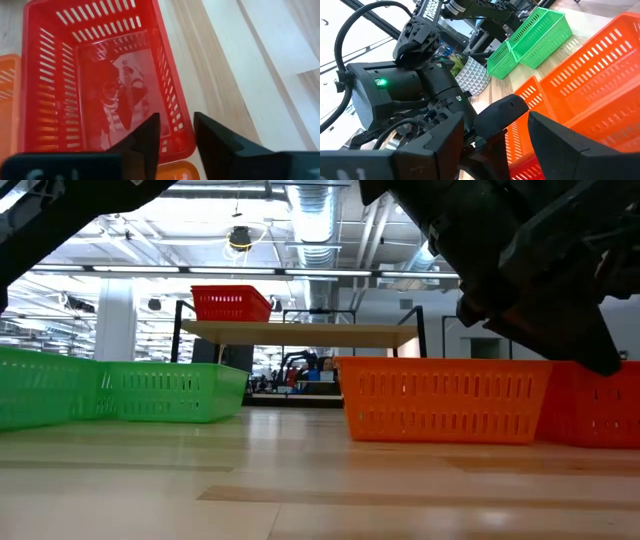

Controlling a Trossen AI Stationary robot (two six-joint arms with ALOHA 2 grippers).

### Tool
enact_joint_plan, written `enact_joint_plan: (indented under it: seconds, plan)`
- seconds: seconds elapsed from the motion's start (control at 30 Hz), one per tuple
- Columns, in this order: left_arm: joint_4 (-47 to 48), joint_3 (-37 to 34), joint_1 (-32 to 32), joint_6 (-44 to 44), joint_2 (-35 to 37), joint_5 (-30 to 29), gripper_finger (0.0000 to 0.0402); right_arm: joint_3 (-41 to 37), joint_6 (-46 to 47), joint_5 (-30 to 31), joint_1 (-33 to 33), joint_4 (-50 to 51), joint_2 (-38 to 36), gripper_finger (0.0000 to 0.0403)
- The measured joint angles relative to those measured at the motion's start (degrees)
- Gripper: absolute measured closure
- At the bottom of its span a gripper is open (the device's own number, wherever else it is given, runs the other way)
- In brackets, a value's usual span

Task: Stack baskets on shelf by color
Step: Stack the red bin on top of the red bin on the shelf

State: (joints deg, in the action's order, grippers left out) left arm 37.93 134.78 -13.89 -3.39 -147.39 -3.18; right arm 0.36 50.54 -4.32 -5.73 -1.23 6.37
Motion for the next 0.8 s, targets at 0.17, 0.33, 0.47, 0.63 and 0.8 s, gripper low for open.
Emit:
enact_joint_plan:
  seconds: [0.17,0.33,0.47,0.63,0.8]
  plan:
    - [0.0,0.0,0.0,0.3,0.0,0.0,0.0355,0.0,0.0,0.0,0.0,0.0,0.0,0.0159]
    - [0.1,0.0,0.0,0.6,0.0,0.6,0.0389,0.0,0.0,0.0,0.0,0.0,0.0,0.0159]
    - [0.1,0.0,0.0,1.0,0.0,1.4,0.0398,0.0,0.0,0.0,0.0,0.0,0.0,0.0159]
    - [-1.3,0.0,0.0,1.6,0.1,2.9,0.0400,0.0,0.4,-0.1,0.0,0.0,0.0,0.0159]
    - [-3.4,0.1,0.0,6.9,1.1,5.8,0.0401,0.0,0.5,-0.3,0.0,0.0,0.0,0.0159]
